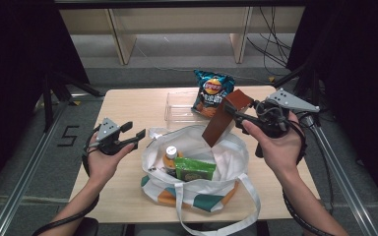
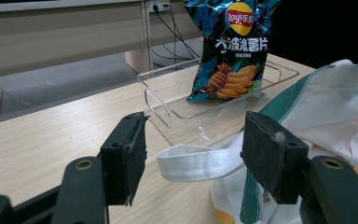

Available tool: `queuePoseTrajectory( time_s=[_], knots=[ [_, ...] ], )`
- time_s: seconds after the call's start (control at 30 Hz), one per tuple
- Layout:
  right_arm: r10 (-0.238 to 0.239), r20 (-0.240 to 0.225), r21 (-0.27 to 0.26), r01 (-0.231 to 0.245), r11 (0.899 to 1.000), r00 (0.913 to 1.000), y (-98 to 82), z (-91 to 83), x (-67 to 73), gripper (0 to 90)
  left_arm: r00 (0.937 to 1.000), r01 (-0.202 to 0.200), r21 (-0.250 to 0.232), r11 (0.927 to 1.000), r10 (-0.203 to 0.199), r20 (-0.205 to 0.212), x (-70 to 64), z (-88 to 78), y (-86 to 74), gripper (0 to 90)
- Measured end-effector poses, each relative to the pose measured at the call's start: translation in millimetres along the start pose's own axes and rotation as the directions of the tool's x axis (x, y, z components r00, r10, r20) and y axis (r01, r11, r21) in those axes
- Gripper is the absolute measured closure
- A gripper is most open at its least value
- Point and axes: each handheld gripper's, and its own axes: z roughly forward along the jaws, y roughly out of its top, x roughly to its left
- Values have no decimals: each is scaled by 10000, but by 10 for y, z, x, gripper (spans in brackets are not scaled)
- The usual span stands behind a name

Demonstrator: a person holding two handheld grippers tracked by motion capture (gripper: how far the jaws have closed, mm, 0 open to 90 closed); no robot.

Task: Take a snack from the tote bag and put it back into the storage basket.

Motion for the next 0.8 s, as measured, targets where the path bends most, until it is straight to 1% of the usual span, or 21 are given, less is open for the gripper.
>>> queuePoseTrajectory(
  time_s=[0.03,0.07,0.1,0.13,0.17,0.2,0.23,0.27,0.3,0.33,0.4,0.43,0.47,0.57,0.6,0.7,0.73,0.77,0.8],
  knots=[
    [19,-11,-61,-19,10000,10000,12,0,-4,395,10000,16,111,9999,-15,-82,-4,-10,1,390],
    [-30,36,-49,30,10000,10000,26,-3,-6,396,9999,92,102,9999,-91,-70,-10,-6,-2,390],
    [66,7,-67,-66,10000,10000,40,-5,-1,395,9999,111,113,9999,-111,-73,-12,-3,-4,391],
    [-42,28,-87,42,10000,10000,53,-6,-5,396,9999,131,113,9999,-130,-75,-13,-2,-4,390],
    [4,75,-101,-3,9999,10000,66,-8,-2,395,9999,149,108,9998,-148,-78,-13,-1,-4,391],
    [0,-1,-147,0,9999,10000,77,-7,-6,396,9999,128,94,9999,-127,-76,-11,-1,-2,391],
    [-70,14,-224,70,9997,10000,85,-5,-14,396,9998,160,70,9998,-159,-84,-11,0,-2,391],
    [77,59,-152,-76,9999,10000,93,-10,-8,396,9998,169,71,9998,-168,-95,-12,0,-2,391],
    [-109,23,-244,109,9996,9999,99,1,-21,396,9998,166,78,9998,-165,-86,-11,1,-4,391],
    [-156,49,-231,157,9996,9999,105,3,-28,396,9998,157,80,9998,-157,-76,-10,2,-5,391],
    [142,47,-154,-142,9998,9999,114,-5,-17,396,9998,156,86,9998,-156,-83,-9,2,-6,391],
    [20,58,-225,-19,9997,10000,122,1,-34,396,9998,164,78,9998,-163,-88,-9,3,-5,391],
    [6,27,-284,-6,9996,10000,129,3,-41,396,9998,186,65,9998,-185,-91,-11,2,-5,391],
    [181,88,-266,-178,9995,9998,150,-2,-36,396,9998,208,70,9998,-207,-83,-11,1,-5,391],
    [93,12,-257,-93,9996,10000,163,0,-47,396,9998,202,75,9998,-201,-90,-9,0,-5,391],
    [68,104,-343,-64,9994,9999,193,-12,-52,396,9999,145,41,9999,-144,-83,-4,-3,-1,391],
    [30,70,-416,-27,9991,10000,203,-12,-56,396,9999,139,38,9999,-139,-73,-5,-3,-1,391],
    [107,117,-389,-103,9992,9999,210,-20,-49,396,9999,147,46,9999,-146,-73,-7,-3,-1,391],
    [5,85,-457,-1,9990,10000,218,-18,-55,396,9999,140,51,9999,-139,-69,-9,-3,-1,391]
  ],
)
